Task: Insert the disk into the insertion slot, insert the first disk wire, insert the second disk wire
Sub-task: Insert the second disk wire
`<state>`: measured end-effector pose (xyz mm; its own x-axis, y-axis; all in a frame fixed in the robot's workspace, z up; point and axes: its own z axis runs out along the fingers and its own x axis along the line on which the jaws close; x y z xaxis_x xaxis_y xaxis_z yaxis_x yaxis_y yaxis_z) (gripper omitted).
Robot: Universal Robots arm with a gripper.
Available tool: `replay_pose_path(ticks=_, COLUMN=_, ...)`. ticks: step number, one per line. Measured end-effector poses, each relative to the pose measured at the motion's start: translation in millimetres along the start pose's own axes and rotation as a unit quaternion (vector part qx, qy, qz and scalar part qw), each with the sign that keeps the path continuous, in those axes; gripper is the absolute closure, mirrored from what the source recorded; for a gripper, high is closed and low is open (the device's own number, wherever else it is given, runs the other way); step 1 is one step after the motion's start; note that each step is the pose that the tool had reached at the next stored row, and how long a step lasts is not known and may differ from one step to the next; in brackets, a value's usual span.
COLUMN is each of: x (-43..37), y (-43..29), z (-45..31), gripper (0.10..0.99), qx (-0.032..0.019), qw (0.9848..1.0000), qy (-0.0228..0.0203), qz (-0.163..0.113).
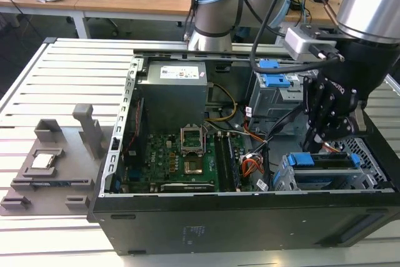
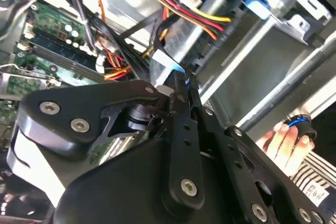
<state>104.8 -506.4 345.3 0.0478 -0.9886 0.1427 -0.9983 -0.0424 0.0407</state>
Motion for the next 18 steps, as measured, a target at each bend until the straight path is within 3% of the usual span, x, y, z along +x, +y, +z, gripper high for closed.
replay_pose_path(ticks=1, x=2.6, y=0.1, z=0.3, gripper=0.941, qx=0.0001, qw=1.0000, qy=-0.0022, qz=0.000)
replay_pose_path(ticks=5, x=12.6, y=-3.7, z=1.7, gripper=0.941, qx=0.0011, qw=0.9997, qy=-0.0255, qz=-0.001)
replay_pose_path(ticks=7, x=14.7, y=-7.4, z=2.1, gripper=0.941, qx=0.0006, qw=0.9995, qy=-0.0320, qz=-0.001)
replay_pose_path(ticks=12, x=15.2, y=-15.9, z=2.9, gripper=0.941, qx=-0.0016, qw=0.9994, qy=-0.0332, qz=-0.002)
replay_pose_path(ticks=18, x=15.3, y=-21.1, z=3.6, gripper=0.941, qx=-0.0024, qw=0.9994, qy=-0.0333, qz=-0.002)
